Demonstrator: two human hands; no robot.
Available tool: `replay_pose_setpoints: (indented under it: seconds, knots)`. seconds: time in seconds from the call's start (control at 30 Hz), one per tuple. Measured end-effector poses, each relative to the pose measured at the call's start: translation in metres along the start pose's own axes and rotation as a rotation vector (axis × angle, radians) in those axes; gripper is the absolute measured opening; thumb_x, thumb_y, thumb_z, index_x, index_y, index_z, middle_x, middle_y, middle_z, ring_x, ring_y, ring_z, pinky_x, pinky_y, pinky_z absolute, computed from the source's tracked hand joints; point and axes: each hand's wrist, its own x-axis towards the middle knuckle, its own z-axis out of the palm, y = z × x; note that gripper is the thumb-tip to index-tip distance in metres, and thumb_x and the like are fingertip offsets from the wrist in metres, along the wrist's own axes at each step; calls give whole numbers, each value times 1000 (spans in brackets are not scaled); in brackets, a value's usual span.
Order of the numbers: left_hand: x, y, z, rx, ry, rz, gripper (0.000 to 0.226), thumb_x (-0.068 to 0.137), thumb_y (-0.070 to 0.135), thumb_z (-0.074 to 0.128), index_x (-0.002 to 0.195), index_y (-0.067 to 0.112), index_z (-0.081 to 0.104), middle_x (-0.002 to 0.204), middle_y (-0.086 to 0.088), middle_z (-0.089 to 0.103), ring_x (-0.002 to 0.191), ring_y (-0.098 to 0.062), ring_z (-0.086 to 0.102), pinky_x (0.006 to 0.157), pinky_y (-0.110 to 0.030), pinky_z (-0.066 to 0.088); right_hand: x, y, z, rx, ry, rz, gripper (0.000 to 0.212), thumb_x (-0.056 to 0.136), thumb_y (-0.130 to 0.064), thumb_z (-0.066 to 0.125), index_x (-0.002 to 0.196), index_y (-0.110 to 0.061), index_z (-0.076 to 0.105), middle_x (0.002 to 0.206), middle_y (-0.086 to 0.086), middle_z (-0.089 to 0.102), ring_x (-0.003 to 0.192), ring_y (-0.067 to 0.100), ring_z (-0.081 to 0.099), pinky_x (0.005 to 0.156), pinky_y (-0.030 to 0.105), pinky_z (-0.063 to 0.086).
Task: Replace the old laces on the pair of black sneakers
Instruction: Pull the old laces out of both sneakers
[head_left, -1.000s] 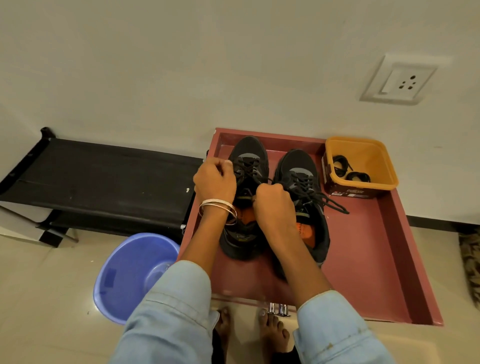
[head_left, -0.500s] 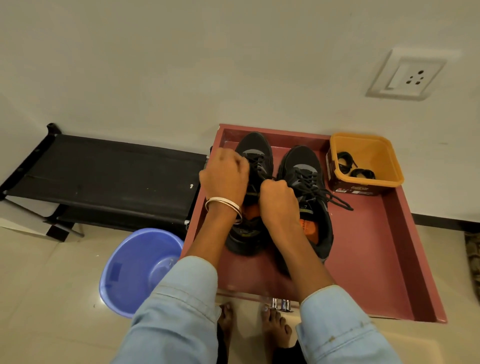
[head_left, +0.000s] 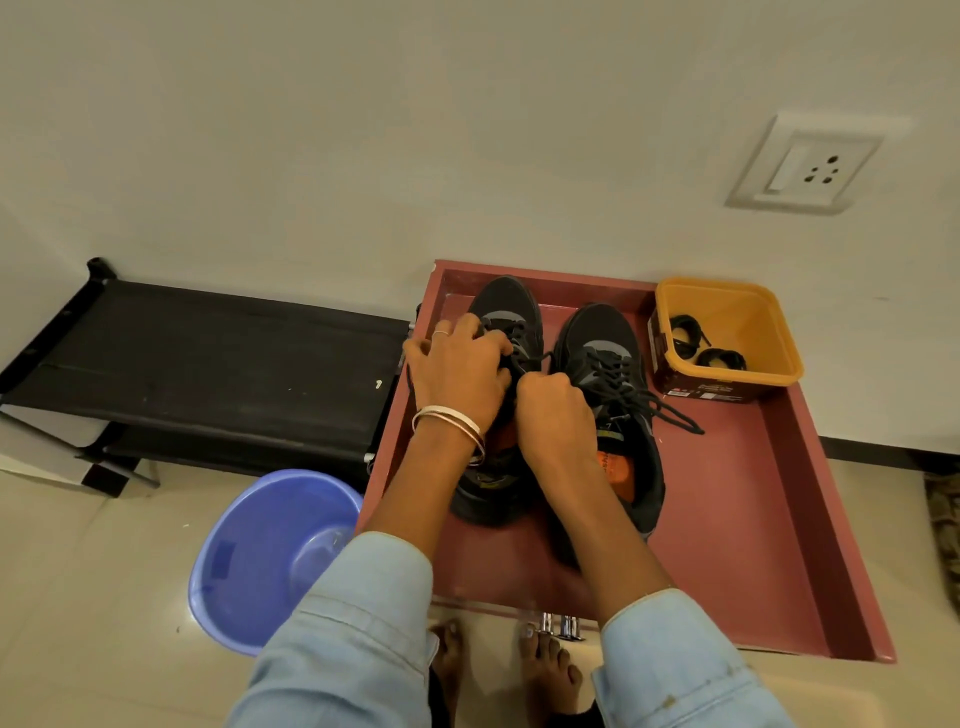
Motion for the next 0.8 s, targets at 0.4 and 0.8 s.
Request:
replay_pose_setpoints:
  seconds: [0.4,0.8]
  knots:
    - [-1,0,7,-195,191,-167,21,93,31,48,99,18,63,108,0,56,84,-17,54,85,-43,41,-1,-2,3,4,37,23,16,95,4,41,101,0,56,100,18,60,91,35,62,64,33,40]
    - [11,-20,-6,-698,306,-235,15,76,9,65,90,13,62,110,-4,57,100,-14,53,88,-25,44,-2,-3,1,-25,28,10,18,93,7,40,101,0,55,102,18,59,93,35,62,64,33,39]
